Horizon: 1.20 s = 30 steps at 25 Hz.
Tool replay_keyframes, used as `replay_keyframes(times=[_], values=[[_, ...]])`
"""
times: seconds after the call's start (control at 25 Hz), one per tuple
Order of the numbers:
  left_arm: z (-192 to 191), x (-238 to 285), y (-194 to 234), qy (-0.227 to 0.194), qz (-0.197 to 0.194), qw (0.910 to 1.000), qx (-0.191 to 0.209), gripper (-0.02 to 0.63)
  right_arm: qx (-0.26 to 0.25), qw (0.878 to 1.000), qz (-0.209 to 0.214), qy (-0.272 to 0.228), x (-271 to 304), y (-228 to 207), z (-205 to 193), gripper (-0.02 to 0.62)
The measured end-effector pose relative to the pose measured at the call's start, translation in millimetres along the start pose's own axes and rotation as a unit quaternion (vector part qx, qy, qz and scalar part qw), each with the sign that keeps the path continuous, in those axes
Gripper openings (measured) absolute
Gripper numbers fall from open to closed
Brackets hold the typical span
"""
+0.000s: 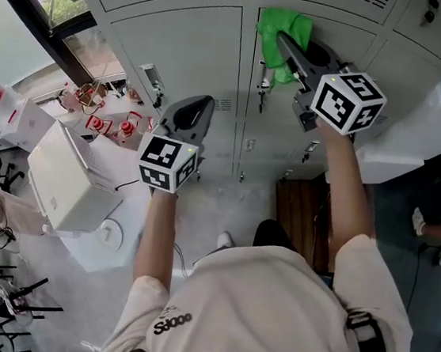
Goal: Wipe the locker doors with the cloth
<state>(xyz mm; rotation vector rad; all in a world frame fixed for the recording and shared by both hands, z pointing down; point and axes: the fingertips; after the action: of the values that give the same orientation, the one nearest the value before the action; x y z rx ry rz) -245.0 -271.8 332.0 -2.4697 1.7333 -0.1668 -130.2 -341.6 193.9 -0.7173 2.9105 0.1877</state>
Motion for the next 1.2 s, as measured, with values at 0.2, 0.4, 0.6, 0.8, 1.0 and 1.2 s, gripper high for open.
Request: replay_keyframes(times=[0.2, 0.4, 0.6, 0.8, 1.0, 1.2], values=[[-0.2, -3.2, 20.0, -0.007, -0.003, 1.0, -0.001, 0.018, 0.005, 1.0, -0.01, -0.005, 36.1, -3.4, 2.7, 0.057], [4.8, 7.6, 16.5, -0.02, -0.016, 0.9995, -0.02, 0.018, 0.017, 0.999, -0.027, -0.011, 35.2, -19.2, 2.0, 0.057], [18.2, 34.7, -1.5, -0.054, 0.0, 0.9966, -0.061, 0.018, -0.009, 0.999, -0.041, 0.009, 16.3, -36.6, -2.1, 0.057], [20.9, 64.0, -38.1, -0.05, -0.018, 0.9966, -0.062, 0.018, -0.02, 0.995, -0.092, 0.02, -43.3, -78.8, -8.0, 0.057], [17.4, 85.8, -64.1, -0.033, -0.042, 0.998, -0.034, 0.018, -0.021, 0.989, -0.139, 0.034, -102.0, -120.5, -10.6, 0.055], [15.3, 96.5, -74.5, -0.026, -0.049, 0.9973, -0.047, 0.018, -0.024, 0.982, -0.18, 0.045, -149.3, -153.4, -12.7, 0.057]])
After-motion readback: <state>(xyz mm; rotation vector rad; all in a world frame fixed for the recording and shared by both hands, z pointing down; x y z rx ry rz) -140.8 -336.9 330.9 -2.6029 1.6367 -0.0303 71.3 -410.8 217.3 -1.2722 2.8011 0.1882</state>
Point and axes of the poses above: the fingertips, and each gripper's own axes: x forward along the fingers, y to its left, z out of its top, and after that the axes turned 12 degrees about z, right-handed
